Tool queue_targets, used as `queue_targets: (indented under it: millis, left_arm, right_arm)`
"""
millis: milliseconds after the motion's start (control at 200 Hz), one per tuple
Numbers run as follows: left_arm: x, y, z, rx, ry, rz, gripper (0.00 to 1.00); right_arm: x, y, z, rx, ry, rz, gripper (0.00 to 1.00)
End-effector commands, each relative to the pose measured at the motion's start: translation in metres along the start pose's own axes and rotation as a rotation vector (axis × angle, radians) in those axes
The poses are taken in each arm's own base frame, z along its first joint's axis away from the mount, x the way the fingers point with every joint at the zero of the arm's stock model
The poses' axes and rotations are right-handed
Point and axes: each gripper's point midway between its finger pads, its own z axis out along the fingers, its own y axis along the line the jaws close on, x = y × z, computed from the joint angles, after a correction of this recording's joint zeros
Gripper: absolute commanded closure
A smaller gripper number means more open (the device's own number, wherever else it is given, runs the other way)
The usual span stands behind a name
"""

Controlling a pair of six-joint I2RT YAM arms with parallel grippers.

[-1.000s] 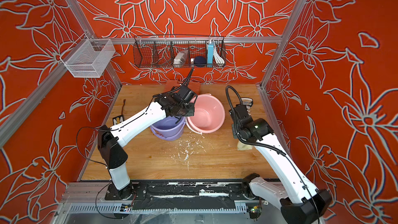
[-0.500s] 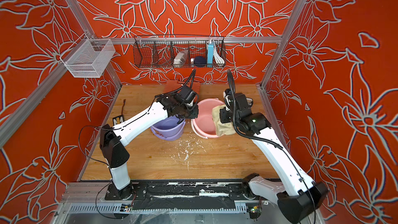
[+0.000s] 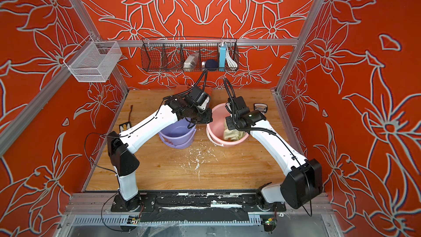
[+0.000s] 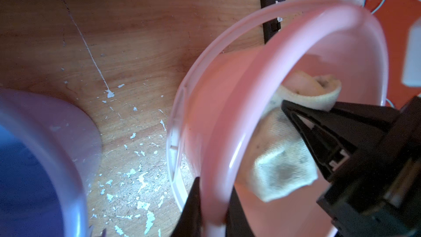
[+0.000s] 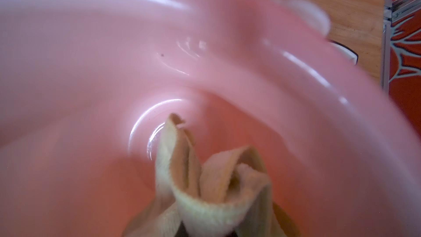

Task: Wipe the inside of the bucket with a cloth
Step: Wipe the dirt from the inside of the bucket.

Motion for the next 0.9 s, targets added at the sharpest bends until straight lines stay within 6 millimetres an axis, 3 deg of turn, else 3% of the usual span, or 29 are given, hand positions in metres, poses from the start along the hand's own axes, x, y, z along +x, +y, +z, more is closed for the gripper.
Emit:
queue_targets:
  millis: [0, 470, 605, 896]
  left_arm:
    - [0.0, -0.007, -0.002, 0.029, 0.037, -0.021, 1.0]
    - [-0.003, 0.016, 0.006, -0.047, 0.081, -0.099, 1.0]
    - [0.0, 0.009, 0.011, 0.009, 0.099, -0.106, 1.0]
    - [0.015, 0.01, 0.016, 0.036, 0.149, -0.105, 1.0]
  right_arm:
    - [0.013, -0.002, 0.011, 0.043, 0.059, -0.069, 1.0]
    - [0.043, 0.015, 0.025, -0.019, 0.111, -0.147, 1.0]
    - [0.05, 0.017, 0.039, -0.016, 0.153, -0.146, 1.0]
    - [0.044, 0.01, 0.072, 0.082, 0.249, -0.108, 1.0]
